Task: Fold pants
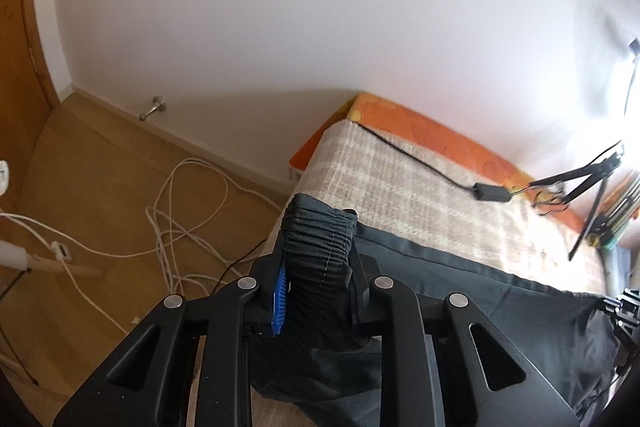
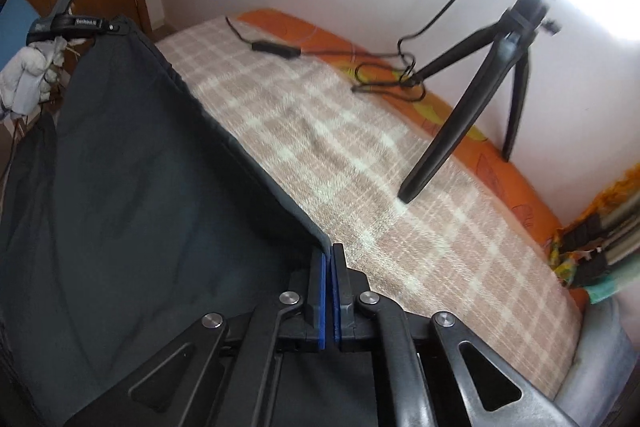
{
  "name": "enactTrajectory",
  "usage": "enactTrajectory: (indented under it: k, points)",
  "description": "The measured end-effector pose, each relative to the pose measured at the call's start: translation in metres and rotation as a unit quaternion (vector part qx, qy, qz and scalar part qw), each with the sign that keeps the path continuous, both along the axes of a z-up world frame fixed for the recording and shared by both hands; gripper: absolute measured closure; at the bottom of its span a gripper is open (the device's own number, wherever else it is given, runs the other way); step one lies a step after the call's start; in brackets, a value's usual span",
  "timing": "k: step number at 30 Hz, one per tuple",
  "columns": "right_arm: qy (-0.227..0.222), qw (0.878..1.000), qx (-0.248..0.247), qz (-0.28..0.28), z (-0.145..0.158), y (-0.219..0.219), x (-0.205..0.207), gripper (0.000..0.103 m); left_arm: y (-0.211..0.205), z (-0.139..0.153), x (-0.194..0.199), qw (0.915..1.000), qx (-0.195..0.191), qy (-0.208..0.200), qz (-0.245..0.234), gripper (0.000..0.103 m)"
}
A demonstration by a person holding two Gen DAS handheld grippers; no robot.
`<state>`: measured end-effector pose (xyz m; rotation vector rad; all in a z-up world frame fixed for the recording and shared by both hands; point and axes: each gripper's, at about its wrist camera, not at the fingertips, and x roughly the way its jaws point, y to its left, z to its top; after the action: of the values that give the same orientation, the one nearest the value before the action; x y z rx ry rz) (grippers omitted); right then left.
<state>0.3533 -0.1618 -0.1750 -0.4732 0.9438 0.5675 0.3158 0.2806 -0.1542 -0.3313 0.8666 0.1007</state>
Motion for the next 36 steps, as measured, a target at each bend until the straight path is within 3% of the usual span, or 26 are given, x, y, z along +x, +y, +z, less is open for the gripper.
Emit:
enactTrajectory:
  k: [7, 13, 24, 27, 30, 36]
  points:
    - [-0.036, 0.998, 0.051, -0.004, 0.060, -0.014, -0.066, 0.103, 0.003, 0.018, -0.039, 0.9991, -0.014, -0.034, -0.021, 0.082]
    - [-0.030, 0.998, 0.061, 0.001, 0.080, -0.014, -0.128, 0.103, 0.007, 0.021, -0.083, 0.9971, -0.037, -0.058, -0.033, 0.082]
    - [0.007, 0.999, 0.050, 0.006, 0.055, -0.026, -0.222, 0.103, 0.007, 0.001, -0.176, 0.9931, -0.063, -0.078, -0.061, 0.075]
    - [0.025, 0.998, 0.050, -0.002, 0.043, -0.034, -0.237, 0.103, 0.010, -0.005, -0.205, 0.9932, -0.065, -0.076, -0.060, 0.065]
    - [0.033, 0.999, 0.033, 0.003, 0.034, -0.037, -0.251, 0.103, 0.018, -0.013, -0.231, 0.9921, -0.096, -0.063, -0.052, 0.052]
    - [0.044, 0.999, 0.016, 0.015, 0.024, -0.041, -0.268, 0.103, 0.028, -0.015, -0.280, 0.9882, -0.141, -0.045, -0.039, 0.051]
